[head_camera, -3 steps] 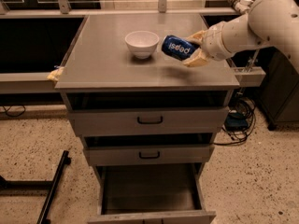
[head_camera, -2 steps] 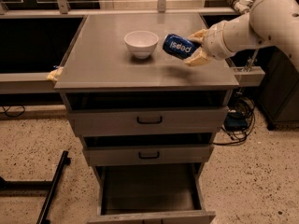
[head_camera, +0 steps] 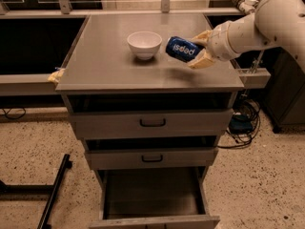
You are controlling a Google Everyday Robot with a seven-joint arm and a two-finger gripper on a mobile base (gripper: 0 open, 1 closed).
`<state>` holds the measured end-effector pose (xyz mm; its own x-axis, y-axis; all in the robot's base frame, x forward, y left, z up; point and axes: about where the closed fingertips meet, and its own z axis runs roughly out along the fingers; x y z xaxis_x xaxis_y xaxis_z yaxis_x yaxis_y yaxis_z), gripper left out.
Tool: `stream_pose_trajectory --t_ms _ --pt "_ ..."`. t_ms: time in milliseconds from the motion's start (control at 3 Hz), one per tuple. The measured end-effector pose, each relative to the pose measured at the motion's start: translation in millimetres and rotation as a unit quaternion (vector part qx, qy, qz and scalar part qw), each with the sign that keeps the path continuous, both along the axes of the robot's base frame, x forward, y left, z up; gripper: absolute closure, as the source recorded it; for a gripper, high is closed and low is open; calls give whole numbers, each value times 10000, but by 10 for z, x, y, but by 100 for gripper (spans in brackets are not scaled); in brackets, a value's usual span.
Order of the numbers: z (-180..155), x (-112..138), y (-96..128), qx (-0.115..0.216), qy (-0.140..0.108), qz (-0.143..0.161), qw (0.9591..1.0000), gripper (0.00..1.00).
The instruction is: Pick pepsi can from bottom drawer and place on counter
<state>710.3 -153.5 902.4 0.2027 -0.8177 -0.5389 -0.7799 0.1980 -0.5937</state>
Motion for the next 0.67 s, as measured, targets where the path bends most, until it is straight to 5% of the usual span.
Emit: stream_pose_trajectory --t_ms 333,667 --pt "-1 0 1 0 0 0 10000 10" --pt "-2 0 2 0 1 1 10000 0"
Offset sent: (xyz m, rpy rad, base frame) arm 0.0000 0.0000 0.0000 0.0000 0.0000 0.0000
